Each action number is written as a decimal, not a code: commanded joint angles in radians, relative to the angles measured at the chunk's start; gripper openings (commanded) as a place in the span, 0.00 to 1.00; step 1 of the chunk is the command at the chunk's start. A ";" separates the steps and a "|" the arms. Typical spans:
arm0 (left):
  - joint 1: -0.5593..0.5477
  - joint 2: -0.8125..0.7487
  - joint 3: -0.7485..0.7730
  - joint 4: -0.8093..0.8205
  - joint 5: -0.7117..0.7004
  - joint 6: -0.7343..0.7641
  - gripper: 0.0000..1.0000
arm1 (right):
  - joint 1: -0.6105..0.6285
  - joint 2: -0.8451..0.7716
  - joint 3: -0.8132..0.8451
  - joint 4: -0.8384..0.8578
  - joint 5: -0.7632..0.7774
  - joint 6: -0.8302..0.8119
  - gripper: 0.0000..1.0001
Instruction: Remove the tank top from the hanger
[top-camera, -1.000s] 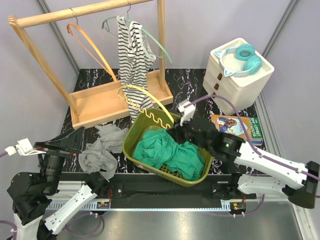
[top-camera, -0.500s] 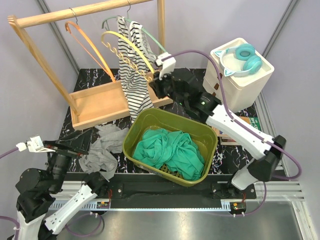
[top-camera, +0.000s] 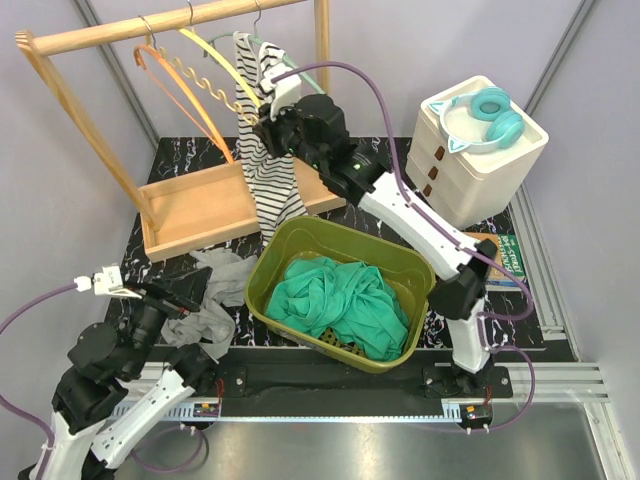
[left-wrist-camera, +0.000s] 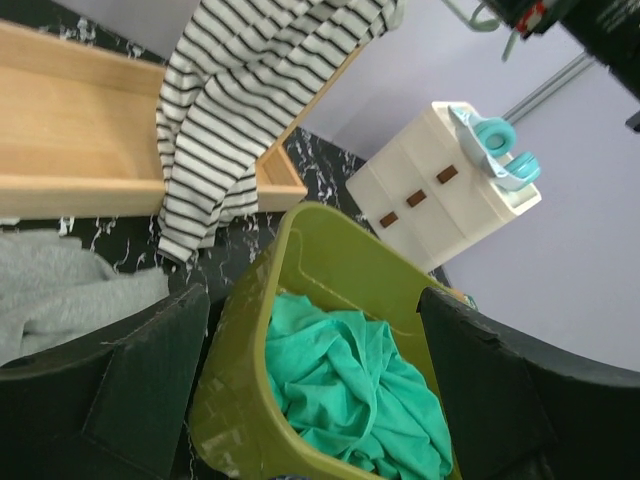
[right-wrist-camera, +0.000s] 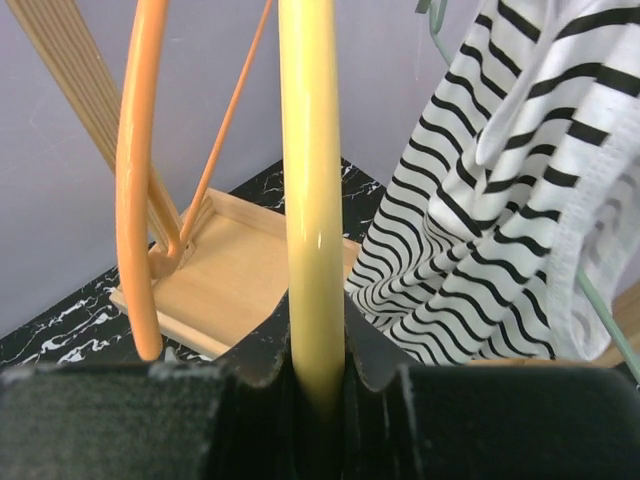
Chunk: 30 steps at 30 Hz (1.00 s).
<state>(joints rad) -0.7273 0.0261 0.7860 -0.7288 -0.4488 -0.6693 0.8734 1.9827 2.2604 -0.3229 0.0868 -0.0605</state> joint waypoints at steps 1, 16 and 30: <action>-0.004 0.043 0.007 -0.069 -0.045 -0.107 0.91 | 0.001 0.102 0.195 -0.036 -0.025 0.011 0.00; -0.004 0.239 0.041 -0.374 -0.255 -0.481 0.99 | 0.002 0.039 0.042 -0.042 -0.010 0.111 0.51; 0.069 0.716 0.170 -0.537 -0.294 -0.668 0.99 | 0.001 -0.479 -0.526 -0.035 0.175 0.258 1.00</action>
<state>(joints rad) -0.7170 0.6544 0.8783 -1.2152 -0.6746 -1.2804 0.8734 1.7081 1.8580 -0.3958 0.1814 0.1326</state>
